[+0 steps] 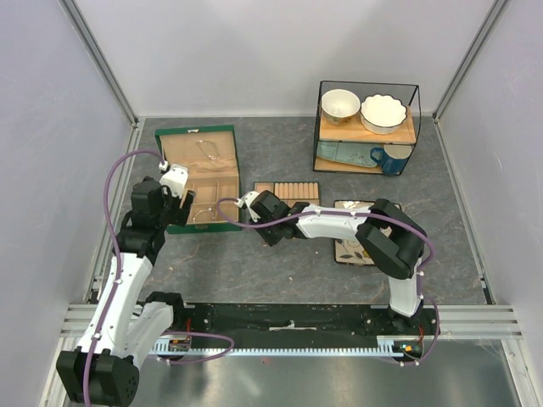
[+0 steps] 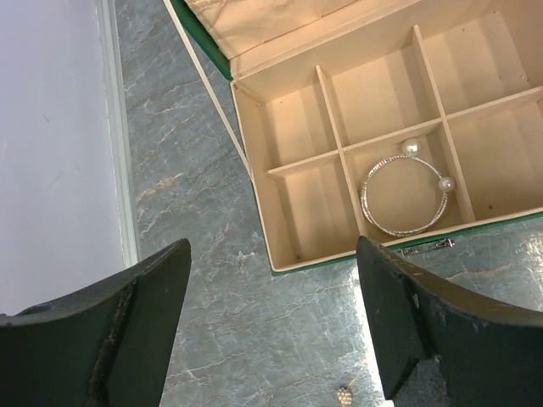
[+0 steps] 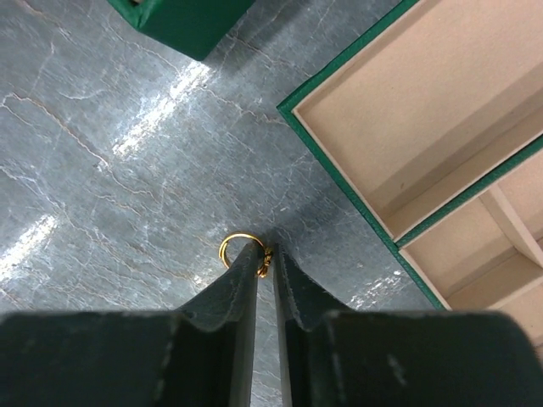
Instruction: Organize the mixed jewelry
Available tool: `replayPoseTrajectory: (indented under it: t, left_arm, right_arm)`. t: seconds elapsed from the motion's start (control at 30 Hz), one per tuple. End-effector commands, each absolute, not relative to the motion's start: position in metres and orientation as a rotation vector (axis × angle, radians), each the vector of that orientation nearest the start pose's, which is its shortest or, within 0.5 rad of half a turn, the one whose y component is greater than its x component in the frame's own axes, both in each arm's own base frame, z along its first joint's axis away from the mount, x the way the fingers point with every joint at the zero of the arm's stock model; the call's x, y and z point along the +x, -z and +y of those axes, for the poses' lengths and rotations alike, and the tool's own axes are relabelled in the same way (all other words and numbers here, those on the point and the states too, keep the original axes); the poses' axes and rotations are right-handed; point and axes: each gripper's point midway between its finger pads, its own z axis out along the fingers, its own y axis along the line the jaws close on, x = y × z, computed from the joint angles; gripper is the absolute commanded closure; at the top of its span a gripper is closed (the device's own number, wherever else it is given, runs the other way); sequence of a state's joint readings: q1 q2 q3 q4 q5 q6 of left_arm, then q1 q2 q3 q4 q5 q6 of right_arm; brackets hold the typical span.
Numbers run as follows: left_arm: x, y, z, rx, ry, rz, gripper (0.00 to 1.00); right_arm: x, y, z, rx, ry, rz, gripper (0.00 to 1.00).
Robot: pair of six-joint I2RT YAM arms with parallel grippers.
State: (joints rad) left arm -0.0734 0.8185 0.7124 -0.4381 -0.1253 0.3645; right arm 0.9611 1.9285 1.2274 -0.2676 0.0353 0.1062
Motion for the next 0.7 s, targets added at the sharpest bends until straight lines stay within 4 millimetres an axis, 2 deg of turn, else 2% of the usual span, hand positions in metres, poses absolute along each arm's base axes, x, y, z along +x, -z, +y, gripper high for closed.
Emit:
replayPoseTrajectory:
  t: [0.0, 0.1, 0.17, 0.27, 0.4, 0.53, 0.67]
  left_arm:
    - [0.283, -0.185, 0.007, 0.395, -0.243, 2.038, 0.14]
    - [0.278, -0.186, -0.004, 0.415, -0.174, 2.021, 0.14]
    - [0.276, -0.190, -0.016, 0.443, -0.098, 1.997, 0.14]
    - [0.273, -0.191, -0.037, 0.472, 0.033, 1.982, 0.15]
    - [0.270, -0.198, -0.067, 0.521, 0.229, 1.937, 0.16]
    - [0.268, -0.219, -0.097, 0.572, 0.427, 1.867, 0.17]
    - [0.271, -0.247, -0.124, 0.548, 0.632, 1.797, 0.17]
  right_arm:
    - [0.261, -0.019, 0.371, -1.051, -0.353, 2.338, 0.87]
    - [0.260, -0.025, 0.371, -1.060, -0.354, 2.333, 1.00]
    - [0.263, -0.039, 0.372, -1.066, -0.352, 2.310, 1.00]
    - [0.274, -0.075, 0.374, -1.039, -0.348, 2.240, 1.00]
    - [0.292, -0.138, 0.374, -0.963, -0.370, 2.154, 1.00]
    - [0.320, -0.200, 0.363, -0.854, -0.381, 2.090, 1.00]
    - [0.334, -0.245, 0.358, -0.778, -0.378, 2.022, 1.00]
